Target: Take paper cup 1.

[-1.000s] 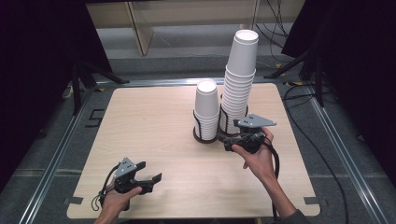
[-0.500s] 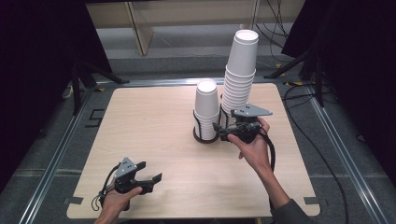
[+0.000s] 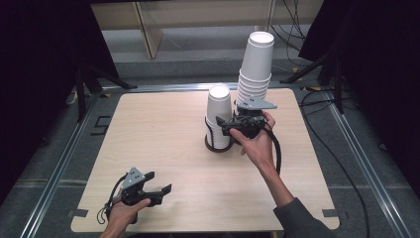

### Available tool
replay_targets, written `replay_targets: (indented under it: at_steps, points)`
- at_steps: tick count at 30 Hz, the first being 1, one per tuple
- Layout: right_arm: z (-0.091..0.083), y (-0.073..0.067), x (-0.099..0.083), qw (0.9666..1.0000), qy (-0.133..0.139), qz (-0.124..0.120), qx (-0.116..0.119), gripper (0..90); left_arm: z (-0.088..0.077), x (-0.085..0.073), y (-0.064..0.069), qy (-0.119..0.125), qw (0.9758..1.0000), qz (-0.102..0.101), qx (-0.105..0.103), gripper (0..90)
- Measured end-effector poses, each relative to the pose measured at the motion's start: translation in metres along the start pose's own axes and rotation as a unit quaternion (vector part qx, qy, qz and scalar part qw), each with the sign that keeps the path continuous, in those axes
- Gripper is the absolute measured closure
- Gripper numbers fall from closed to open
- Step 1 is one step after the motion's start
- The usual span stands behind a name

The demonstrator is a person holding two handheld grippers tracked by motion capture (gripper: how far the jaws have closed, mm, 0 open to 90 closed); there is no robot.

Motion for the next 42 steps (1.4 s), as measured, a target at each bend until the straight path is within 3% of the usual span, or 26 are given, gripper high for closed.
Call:
replay_targets:
  at_steps: [13,14,17,19,27,36,41,42]
  points:
    - [0.021,0.001,0.013,0.9995,0.006,0.001,-0.031,16.1,-0.001,0.0,0.0,-0.007,1.0,0.001,0.005,14.6]
    - [0.023,0.0,0.013,0.9996,0.005,0.008,-0.026,16.3,0.0,0.001,0.001,0.002,1.0,-0.003,0.001,14.6]
    - [0.027,0.002,0.015,0.9994,0.007,0.002,-0.035,16.6,0.0,0.0,0.001,0.002,1.0,-0.003,0.001,14.6]
    - [0.031,-0.001,0.014,0.9994,0.0,0.021,-0.028,16.5,0.0,0.0,0.0,0.003,1.0,-0.002,0.001,14.6]
    - [0.041,-0.003,0.014,0.9993,-0.002,0.011,-0.036,15.7,-0.001,0.0,0.001,-0.004,1.0,-0.003,0.004,14.6]
    - [0.052,-0.002,0.018,0.9976,0.005,0.02,-0.066,15.3,-0.001,0.0,0.001,-0.005,1.0,-0.003,0.005,14.6]
    - [0.055,-0.003,0.018,0.9969,0.0,0.034,-0.072,15.4,0.0,0.001,0.001,0.005,1.0,-0.005,-0.001,14.6]
    - [0.056,-0.002,0.018,0.997,0.004,0.025,-0.073,15.4,-0.001,0.0,0.001,-0.002,1.0,0.0,0.001,14.6]
Point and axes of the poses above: each handheld gripper's, and its own axes: z roughly forward along the jaws, x roughly out of its top, y roughly to its right, the point moved 6 cm from there along z, roughly forward along the jaws, and after that the axes turned 7 degrees about z, right-handed, at the moved point
